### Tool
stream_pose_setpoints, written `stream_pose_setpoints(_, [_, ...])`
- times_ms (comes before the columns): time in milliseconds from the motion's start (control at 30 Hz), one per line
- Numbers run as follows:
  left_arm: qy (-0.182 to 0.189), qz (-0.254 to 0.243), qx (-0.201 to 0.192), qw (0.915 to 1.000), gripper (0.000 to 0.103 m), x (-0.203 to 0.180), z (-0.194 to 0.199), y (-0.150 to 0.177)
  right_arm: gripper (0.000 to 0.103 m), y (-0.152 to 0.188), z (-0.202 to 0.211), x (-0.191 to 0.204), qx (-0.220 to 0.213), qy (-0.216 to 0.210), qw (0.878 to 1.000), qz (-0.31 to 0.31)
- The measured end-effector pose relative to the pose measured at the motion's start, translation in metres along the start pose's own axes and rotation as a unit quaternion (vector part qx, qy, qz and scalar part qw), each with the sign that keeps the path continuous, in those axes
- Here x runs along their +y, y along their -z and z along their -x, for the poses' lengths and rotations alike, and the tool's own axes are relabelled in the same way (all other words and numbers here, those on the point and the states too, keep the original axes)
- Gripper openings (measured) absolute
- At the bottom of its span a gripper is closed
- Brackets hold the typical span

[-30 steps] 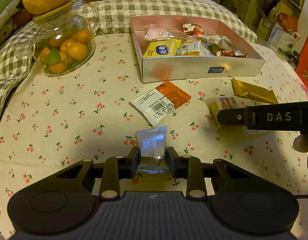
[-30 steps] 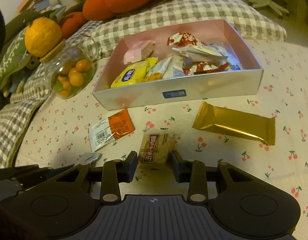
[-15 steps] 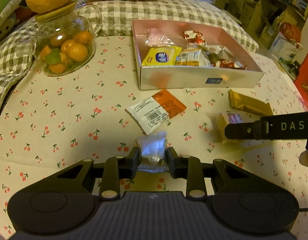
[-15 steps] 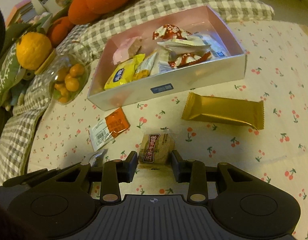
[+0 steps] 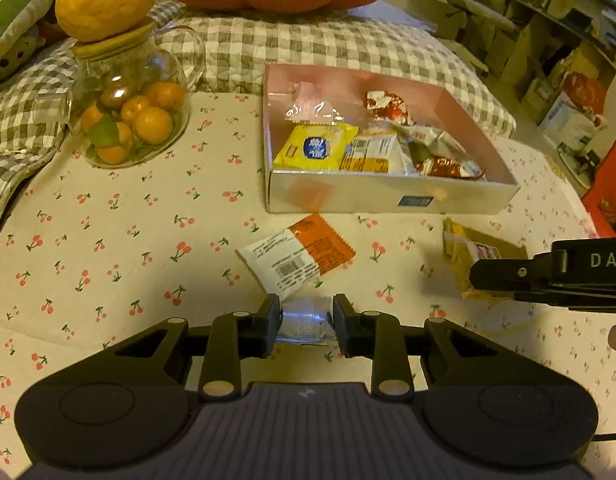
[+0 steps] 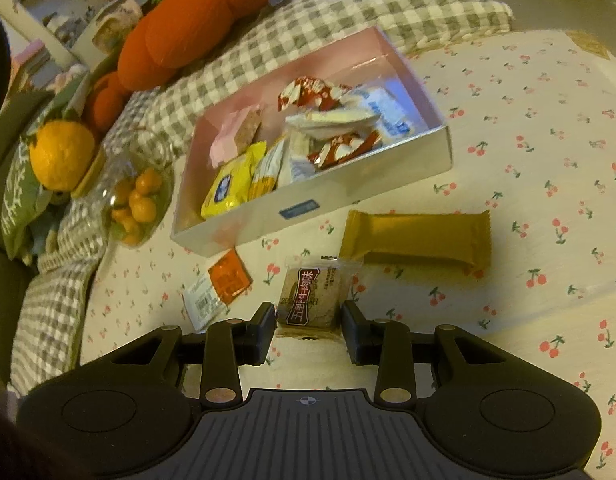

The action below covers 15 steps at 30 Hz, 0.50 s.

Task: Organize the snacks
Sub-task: 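Carry the silver wrapper and brown cake pack over the silver box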

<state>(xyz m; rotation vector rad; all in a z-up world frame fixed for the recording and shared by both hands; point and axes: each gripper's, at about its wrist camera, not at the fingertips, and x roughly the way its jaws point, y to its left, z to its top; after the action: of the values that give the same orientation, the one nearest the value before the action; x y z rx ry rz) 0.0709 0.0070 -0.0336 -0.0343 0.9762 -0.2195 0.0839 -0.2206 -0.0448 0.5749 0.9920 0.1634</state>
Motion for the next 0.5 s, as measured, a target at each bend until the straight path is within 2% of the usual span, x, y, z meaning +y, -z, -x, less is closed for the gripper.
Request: stream_pose_setpoints(500, [0.013, 0.049, -0.045, 0.9977, 0.026, -0.010, 0.004, -0.022, 0.035, -0.029, 0.025, -0.034, -0.061, -0.019, 0.996, -0.064])
